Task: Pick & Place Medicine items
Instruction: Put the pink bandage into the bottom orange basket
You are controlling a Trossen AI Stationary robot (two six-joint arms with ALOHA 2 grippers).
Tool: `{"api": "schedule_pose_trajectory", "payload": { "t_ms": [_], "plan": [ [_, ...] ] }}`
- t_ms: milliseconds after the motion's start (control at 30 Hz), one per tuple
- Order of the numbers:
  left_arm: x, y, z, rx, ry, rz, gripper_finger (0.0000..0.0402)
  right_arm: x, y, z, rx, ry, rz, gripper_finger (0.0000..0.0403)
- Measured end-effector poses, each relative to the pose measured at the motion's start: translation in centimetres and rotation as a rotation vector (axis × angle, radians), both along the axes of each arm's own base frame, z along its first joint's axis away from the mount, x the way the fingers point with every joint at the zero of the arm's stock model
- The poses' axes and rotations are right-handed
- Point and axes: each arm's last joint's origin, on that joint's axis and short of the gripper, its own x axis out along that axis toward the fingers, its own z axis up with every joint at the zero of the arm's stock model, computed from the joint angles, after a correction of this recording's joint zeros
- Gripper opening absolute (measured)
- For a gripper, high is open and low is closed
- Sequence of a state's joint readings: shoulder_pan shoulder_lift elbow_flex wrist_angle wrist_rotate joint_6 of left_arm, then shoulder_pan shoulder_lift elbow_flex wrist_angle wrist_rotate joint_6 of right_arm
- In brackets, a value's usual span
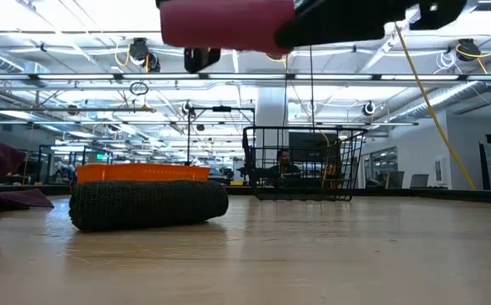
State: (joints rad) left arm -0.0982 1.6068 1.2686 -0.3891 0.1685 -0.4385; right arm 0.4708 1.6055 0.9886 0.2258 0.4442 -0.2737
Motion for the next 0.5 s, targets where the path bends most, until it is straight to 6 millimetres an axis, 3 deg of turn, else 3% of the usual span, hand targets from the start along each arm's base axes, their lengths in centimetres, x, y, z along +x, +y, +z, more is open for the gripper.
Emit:
{"api": "schedule_pose_trajectory", "payload": {
  "t_ms": [100, 300, 500],
  "plan": [
    [-0.5, 0.2, 0.5, -0.03, 0.0, -0.062, 0.0003, -0.3, -0.6, 0.8, 0.019, 0.002, 0.02, 0.0129],
    [-0.9, 0.1, 1.0, -0.034, -0.017, -0.129, 0.0031, -0.3, -1.1, 0.8, 0.076, 0.027, 0.135, 0.0031],
    [-1.0, -0.5, 1.2, -0.112, -0.035, -0.284, 0.0048, -0.2, -2.2, 0.1, 0.079, 0.055, 0.116, 0.0031]
  ]
}}
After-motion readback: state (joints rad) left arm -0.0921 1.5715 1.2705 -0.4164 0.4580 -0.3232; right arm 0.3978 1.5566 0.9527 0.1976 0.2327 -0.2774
